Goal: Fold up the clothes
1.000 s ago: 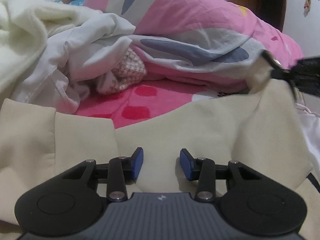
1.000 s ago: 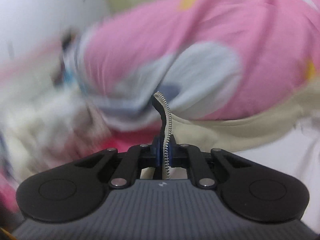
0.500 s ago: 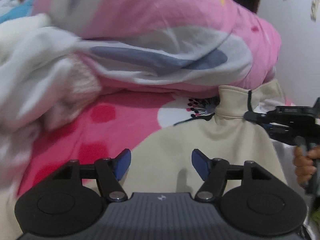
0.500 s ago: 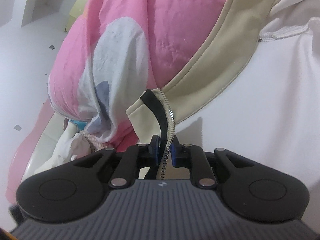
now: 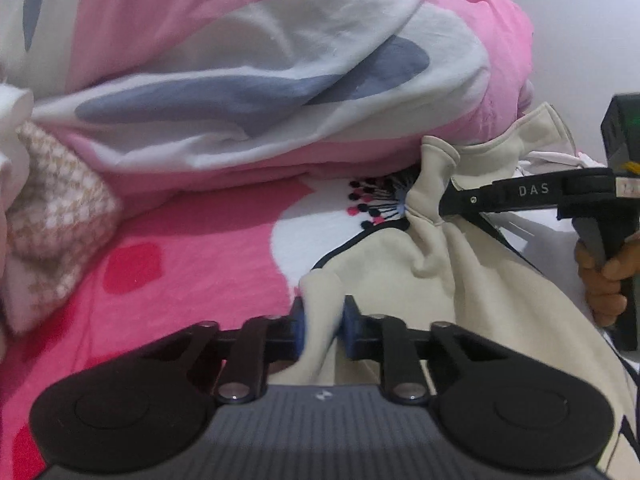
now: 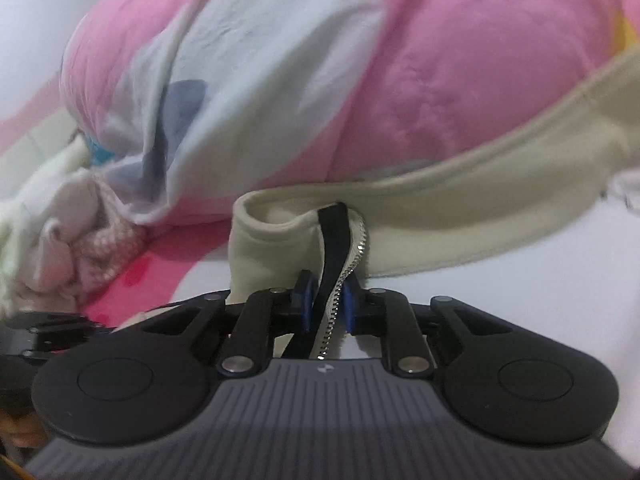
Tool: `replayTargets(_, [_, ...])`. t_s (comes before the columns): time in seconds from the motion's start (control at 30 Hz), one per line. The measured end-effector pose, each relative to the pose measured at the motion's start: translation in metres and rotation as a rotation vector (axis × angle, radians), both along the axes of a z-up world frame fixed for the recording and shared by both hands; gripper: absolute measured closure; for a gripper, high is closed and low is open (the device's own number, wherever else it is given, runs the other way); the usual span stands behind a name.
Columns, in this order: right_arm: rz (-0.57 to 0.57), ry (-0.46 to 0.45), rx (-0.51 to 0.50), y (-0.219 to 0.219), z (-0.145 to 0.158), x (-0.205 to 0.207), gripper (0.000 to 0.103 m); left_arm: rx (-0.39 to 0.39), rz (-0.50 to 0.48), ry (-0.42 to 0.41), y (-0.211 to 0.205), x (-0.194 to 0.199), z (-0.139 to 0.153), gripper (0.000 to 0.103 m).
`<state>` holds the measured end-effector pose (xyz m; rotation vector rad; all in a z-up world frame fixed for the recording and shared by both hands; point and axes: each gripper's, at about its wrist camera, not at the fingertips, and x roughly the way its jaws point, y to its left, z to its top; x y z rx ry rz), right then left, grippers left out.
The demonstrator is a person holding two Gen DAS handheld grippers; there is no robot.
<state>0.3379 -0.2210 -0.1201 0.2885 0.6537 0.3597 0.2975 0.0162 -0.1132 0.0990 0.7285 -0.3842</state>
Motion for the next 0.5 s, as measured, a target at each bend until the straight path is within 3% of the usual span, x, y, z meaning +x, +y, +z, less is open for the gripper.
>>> replayTargets(0.23, [-0.04, -0.125, -0.103, -0.001, 0.012, -0.026, 0.09, -0.086, 0.11, -0.097, 0.021, -0.017, 0.015, 0.096])
replayTargets(0.33, [-0.016, -0.159, -0.168, 0.013, 0.012, -0.022, 0.09, -0.029, 0.133, -0.109, 0.017, -0.016, 0.011, 0.096])
replayTargets(0.5, [-0.01, -0.066, -0.258, 0.03, -0.001, 0.005, 0.086, 0.047, 0.149, -0.045, 0.007, -0.003, -0.005, 0.094])
